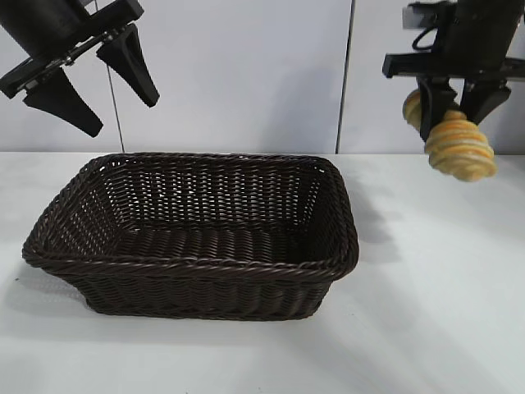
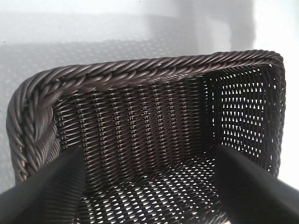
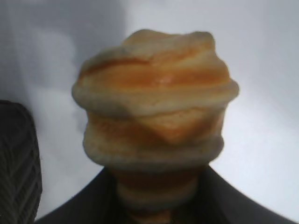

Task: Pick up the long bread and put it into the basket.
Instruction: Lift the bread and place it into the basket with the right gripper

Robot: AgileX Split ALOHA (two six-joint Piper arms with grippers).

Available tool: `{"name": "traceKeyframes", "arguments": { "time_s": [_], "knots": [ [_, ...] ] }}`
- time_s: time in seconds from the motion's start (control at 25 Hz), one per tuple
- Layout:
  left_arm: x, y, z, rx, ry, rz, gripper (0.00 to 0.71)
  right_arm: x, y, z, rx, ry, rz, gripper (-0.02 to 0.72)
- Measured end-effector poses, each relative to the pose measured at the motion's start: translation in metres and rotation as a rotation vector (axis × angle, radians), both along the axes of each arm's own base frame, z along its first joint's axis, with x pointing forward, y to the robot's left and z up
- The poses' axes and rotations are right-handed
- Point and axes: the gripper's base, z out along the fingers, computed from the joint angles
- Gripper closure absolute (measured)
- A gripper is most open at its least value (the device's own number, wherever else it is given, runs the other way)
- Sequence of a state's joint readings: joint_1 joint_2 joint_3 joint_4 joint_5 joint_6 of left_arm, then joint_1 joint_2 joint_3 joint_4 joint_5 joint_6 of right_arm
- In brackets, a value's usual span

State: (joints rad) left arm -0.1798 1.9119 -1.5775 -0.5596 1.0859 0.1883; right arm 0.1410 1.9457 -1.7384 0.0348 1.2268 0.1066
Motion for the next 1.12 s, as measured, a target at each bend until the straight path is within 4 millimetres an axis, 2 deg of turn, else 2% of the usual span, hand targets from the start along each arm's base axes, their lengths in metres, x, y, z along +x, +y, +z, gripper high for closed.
{"name": "traceKeyframes", "arguments": {
  "time_s": [0.16,0.56,0.8,0.96,1.12],
  "knots": [
    [0.0,0.0,0.0,0.0,0.001,-0.001,0.158,-0.004,0.021,0.0,0.024,0.005,0.063,0.43],
    [0.0,0.0,0.0,0.0,0.002,-0.001,0.158,-0.032,0.109,0.0,0.03,0.011,0.288,0.43],
    [0.0,0.0,0.0,0.0,0.002,-0.001,0.158,-0.054,0.153,0.001,0.036,-0.005,0.421,0.43],
    [-0.001,0.0,0.0,0.0,0.01,-0.006,0.158,-0.061,0.173,0.002,0.045,-0.066,0.519,0.43],
    [-0.001,0.0,0.0,0.0,0.01,-0.006,0.158,-0.061,0.182,0.002,0.048,-0.12,0.593,0.43]
  ]
}}
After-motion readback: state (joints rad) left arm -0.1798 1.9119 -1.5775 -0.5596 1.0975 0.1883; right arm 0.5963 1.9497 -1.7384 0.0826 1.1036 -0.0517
